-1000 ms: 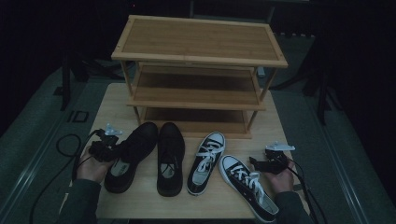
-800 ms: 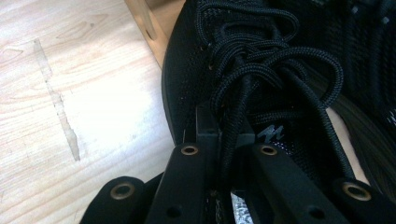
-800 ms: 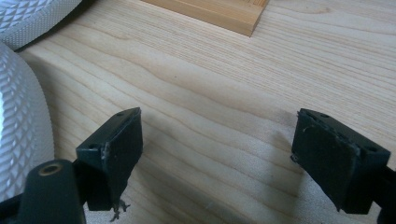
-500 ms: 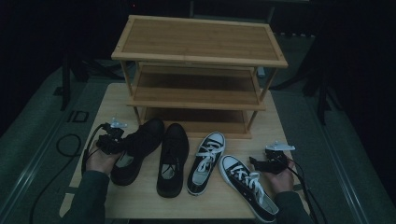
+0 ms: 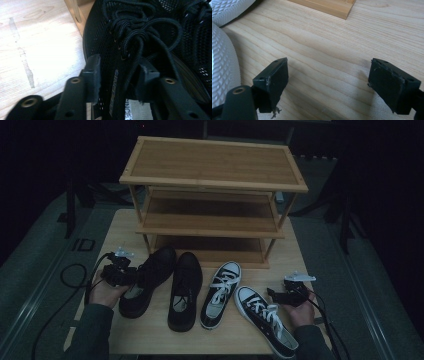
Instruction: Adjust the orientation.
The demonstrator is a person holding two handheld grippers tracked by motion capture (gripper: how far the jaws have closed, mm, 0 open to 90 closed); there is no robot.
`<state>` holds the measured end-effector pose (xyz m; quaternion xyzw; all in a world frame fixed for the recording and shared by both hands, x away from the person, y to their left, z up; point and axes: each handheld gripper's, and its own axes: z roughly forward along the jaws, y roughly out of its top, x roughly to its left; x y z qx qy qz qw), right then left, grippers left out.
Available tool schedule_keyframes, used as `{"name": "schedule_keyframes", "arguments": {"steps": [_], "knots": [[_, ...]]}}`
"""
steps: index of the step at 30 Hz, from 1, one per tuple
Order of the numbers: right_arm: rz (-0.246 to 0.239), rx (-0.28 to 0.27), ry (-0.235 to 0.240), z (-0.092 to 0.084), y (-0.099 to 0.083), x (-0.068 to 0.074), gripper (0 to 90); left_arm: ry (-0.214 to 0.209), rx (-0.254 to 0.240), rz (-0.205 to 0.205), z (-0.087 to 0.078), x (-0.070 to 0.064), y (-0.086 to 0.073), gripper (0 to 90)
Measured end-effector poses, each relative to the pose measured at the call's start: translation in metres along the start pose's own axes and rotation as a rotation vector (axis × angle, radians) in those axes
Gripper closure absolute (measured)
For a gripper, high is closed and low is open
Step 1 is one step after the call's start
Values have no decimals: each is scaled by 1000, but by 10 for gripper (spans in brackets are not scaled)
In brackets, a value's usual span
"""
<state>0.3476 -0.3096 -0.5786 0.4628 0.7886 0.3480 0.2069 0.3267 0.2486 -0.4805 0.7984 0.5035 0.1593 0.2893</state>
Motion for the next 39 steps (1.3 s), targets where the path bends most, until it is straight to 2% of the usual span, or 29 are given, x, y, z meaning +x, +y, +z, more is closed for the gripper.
{"name": "schedule_keyframes", "arguments": {"steps": [4, 17, 27, 33, 39], "knots": [[0, 0, 0, 0, 0, 0, 160, 1, -18, 3, -9, -3, 0, 517], [0, 0, 0, 0, 0, 0, 160, -16, -70, 56, -37, -29, 6, 501], [0, 0, 0, 0, 0, 0, 159, -39, -57, 94, -40, -48, 6, 508], [0, 0, 0, 0, 0, 0, 159, -62, -50, 101, -36, -58, 4, 505], [0, 0, 0, 0, 0, 0, 159, -79, -38, 127, -32, -69, 7, 497]]}}
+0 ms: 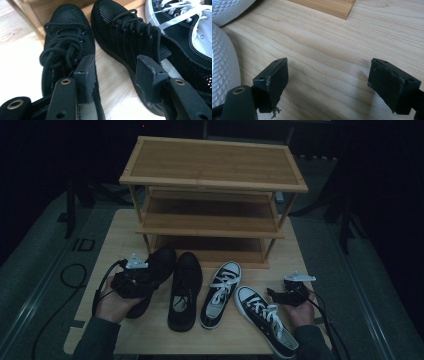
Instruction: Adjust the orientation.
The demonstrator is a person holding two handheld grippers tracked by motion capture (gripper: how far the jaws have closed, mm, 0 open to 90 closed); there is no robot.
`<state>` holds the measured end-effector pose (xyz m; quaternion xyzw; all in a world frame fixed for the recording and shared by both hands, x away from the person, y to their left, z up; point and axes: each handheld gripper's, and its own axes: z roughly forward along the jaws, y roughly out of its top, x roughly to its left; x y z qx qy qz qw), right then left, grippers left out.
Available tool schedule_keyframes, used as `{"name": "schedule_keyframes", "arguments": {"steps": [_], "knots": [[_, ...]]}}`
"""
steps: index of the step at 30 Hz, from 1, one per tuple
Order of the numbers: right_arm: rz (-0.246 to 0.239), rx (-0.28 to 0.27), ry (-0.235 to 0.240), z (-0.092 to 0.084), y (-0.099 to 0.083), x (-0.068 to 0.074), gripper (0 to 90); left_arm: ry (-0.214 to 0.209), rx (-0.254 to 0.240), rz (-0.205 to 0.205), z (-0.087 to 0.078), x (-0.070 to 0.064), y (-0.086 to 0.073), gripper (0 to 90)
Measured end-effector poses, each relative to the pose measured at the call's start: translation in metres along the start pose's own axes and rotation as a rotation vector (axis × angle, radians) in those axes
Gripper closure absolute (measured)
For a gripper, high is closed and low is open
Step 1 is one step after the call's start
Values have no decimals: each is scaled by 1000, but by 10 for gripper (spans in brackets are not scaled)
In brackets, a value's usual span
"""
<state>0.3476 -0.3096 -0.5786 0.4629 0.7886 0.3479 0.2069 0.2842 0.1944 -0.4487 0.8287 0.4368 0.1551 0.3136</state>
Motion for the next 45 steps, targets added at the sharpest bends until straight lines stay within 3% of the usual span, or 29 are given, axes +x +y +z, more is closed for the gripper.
{"name": "schedule_keyframes", "arguments": {"steps": [15, 33, 41, 45], "knots": [[0, 0, 0, 0, 0, 0, 159, -43, 15, 49, 16, -22, 18, 483], [1, 0, 0, 0, 0, 0, 160, -57, 53, 10, 46, -36, 25, 458], [0, 0, 0, 0, 0, 0, 159, -87, 50, 4, 46, -37, 25, 583], [0, 0, 0, 0, 0, 0, 160, -79, 52, 7, 45, -41, 25, 626]]}}
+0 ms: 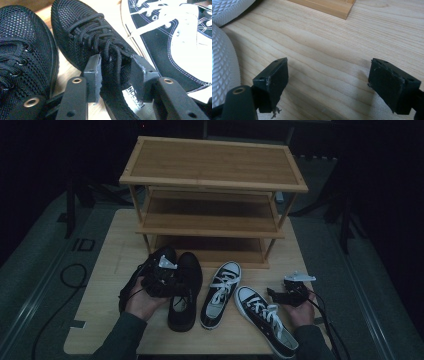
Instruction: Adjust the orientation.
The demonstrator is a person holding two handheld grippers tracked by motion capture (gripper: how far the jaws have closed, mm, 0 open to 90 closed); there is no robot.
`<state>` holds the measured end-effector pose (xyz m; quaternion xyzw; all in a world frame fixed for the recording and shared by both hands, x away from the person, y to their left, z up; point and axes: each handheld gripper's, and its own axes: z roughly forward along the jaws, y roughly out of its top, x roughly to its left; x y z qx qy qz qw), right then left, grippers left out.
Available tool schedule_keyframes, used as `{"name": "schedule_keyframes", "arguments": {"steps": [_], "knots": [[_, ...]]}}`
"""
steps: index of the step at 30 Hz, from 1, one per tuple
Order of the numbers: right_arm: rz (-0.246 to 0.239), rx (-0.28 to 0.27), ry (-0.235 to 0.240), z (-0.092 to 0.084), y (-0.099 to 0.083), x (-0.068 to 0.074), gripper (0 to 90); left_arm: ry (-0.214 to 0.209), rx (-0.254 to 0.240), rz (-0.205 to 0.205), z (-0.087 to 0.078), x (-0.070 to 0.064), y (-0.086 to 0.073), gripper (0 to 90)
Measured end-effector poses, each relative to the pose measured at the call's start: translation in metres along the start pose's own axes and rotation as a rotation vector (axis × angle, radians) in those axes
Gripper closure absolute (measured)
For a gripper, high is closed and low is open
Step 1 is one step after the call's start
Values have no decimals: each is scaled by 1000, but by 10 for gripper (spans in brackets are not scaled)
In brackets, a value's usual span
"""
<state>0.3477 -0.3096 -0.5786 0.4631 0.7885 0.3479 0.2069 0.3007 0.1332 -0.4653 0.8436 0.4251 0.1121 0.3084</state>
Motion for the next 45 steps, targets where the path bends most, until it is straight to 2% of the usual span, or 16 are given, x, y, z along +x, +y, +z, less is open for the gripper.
{"name": "schedule_keyframes", "arguments": {"steps": [9, 13, 18, 19, 21, 26, 29, 40, 45], "knots": [[0, 0, 0, 0, 0, 0, 159, 8, -9, -7, 1, -1, 1, 591], [0, 0, 0, 0, 0, 0, 159, 14, 1, -6, 1, -2, 0, 640], [0, 0, 0, 0, 0, 0, 160, 59, 44, -7, 4, 1, -6, 693], [0, 0, 0, 0, 0, 0, 160, 44, 40, -20, 5, 3, -7, 695], [0, 0, 0, 0, 0, 0, 159, 39, 29, -37, 4, 5, -8, 725], [0, 0, 0, 0, 0, 0, 160, 70, 27, -21, 2, 4, -8, 871], [0, 0, 0, 0, 0, 0, 159, 93, 19, -30, -1, 9, -11, 877], [0, 0, 0, 0, 0, 0, 159, 118, 17, -65, -17, 27, -28, 880], [0, 0, 0, 0, 0, 0, 159, 129, 21, -49, -21, 35, -32, 880]]}}
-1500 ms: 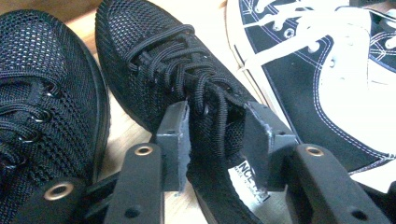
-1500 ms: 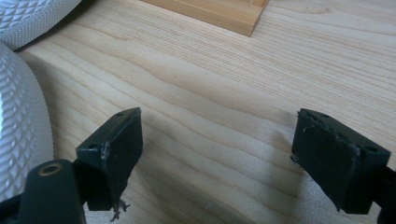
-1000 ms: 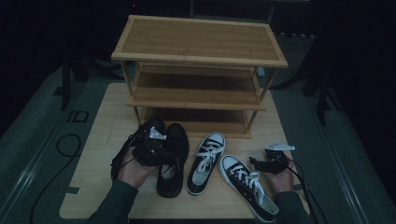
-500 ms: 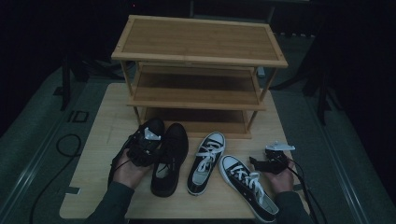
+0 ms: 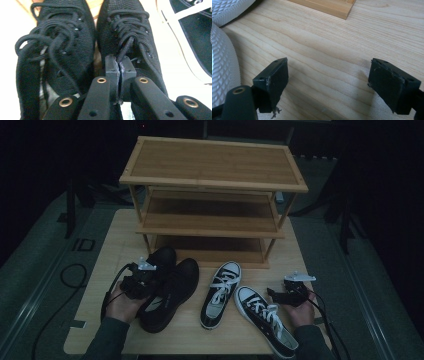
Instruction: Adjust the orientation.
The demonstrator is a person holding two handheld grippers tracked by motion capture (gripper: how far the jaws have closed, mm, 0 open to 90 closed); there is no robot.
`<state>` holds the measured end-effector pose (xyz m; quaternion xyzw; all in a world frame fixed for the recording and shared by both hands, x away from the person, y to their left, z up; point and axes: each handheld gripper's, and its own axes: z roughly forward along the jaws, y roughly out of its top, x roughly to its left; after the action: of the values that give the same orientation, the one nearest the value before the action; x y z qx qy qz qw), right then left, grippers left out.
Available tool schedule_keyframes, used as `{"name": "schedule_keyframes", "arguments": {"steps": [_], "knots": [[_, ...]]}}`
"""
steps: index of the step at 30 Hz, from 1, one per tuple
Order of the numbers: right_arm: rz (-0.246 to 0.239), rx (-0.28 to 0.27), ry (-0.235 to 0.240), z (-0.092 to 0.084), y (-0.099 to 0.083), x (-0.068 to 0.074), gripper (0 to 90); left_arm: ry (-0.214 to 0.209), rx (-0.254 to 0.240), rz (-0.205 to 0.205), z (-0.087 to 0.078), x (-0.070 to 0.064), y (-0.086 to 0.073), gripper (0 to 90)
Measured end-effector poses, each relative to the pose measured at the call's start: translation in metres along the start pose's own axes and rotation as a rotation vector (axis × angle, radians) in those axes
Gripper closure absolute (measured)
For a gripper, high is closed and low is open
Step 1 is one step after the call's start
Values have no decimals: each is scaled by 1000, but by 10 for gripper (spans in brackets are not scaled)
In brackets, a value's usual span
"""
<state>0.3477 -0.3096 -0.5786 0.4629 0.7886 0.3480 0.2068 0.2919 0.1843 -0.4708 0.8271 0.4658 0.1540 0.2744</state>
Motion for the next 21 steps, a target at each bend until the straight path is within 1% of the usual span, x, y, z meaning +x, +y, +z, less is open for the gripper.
{"name": "schedule_keyframes", "arguments": {"steps": [6, 10, 11, 13, 14, 16, 18, 20, 21], "knots": [[0, 0, 0, 0, 0, 0, 159, -1, 1, 42, 0, -1, 0, 879], [0, 0, 0, 0, 0, 0, 159, 7, 2, 50, 0, -2, -1, 869], [0, 0, 0, 0, 0, 0, 159, 7, 2, 49, -1, -3, -1, 845], [0, 0, 0, 0, 0, 0, 159, 20, -12, 45, -4, -3, -2, 727], [0, 0, 0, 0, 0, 0, 159, 20, -23, 42, -6, -2, -2, 683], [0, 0, 0, 0, 0, 0, 159, 37, -37, 31, -10, -1, -3, 610], [0, 0, 0, 0, 0, 0, 159, 44, -41, 26, -14, 0, -4, 551], [0, 0, 0, 0, 0, 0, 159, 49, -43, 29, -16, 1, -5, 500], [0, 0, 0, 0, 0, 0, 159, 60, -46, 27, -17, 2, -6, 479]]}}
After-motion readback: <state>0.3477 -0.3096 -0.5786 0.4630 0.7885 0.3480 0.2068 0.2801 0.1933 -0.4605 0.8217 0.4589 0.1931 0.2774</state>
